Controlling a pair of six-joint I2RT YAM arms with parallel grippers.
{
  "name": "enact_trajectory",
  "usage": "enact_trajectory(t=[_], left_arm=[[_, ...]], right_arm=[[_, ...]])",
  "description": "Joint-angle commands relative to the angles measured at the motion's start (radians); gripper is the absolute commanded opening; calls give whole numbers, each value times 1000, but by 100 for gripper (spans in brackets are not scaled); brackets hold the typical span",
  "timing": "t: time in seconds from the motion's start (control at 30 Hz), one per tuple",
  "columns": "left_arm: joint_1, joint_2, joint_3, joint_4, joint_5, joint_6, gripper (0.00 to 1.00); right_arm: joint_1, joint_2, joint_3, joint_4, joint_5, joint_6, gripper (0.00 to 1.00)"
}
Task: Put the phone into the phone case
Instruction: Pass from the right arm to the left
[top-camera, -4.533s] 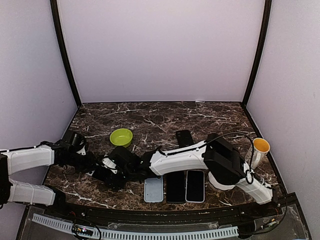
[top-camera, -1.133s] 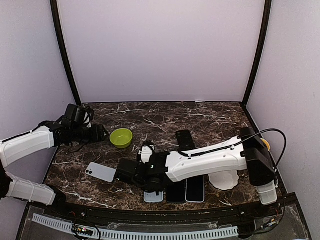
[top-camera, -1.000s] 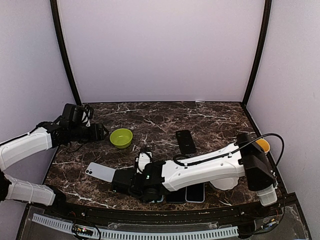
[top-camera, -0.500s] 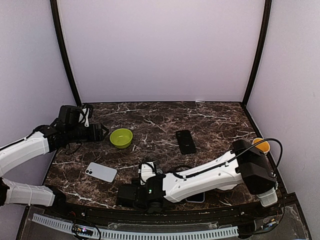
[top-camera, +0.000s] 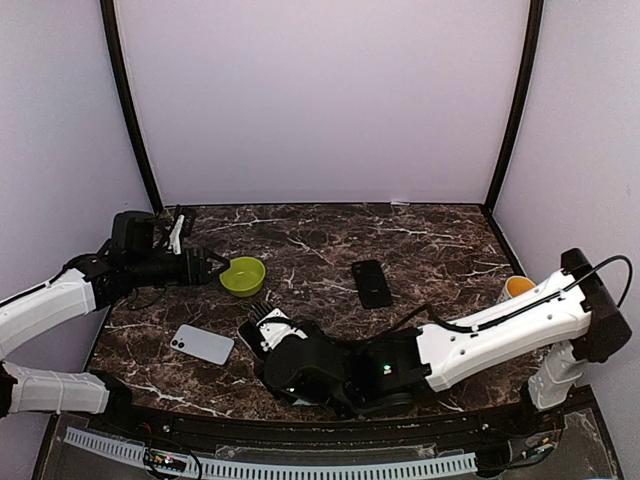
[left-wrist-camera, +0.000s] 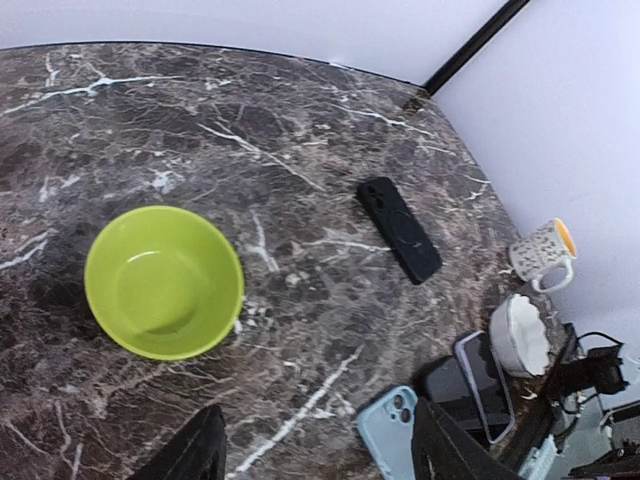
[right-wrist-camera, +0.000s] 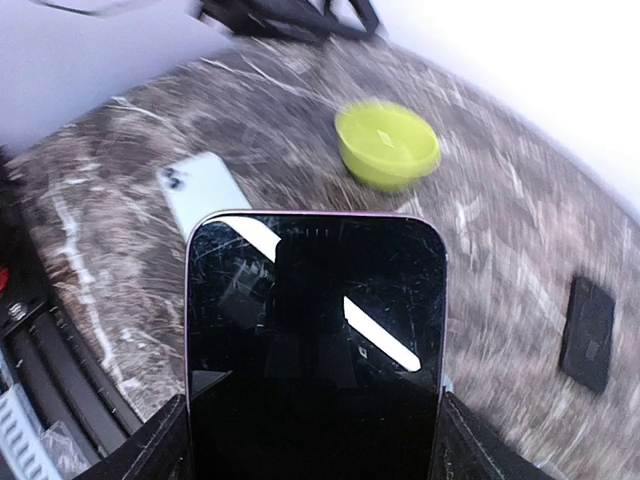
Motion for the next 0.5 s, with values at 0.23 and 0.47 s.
enact_trajectory(t=[0.23,0.47], left_arm=[[-29,-247,186,-232,461,-173,71],[-64,-238,192,-310,511,-142,78]], right_arm=[[-96,-205,-35,156,-264,-630,0],[-137,-192,13,150,-313,-703,0]])
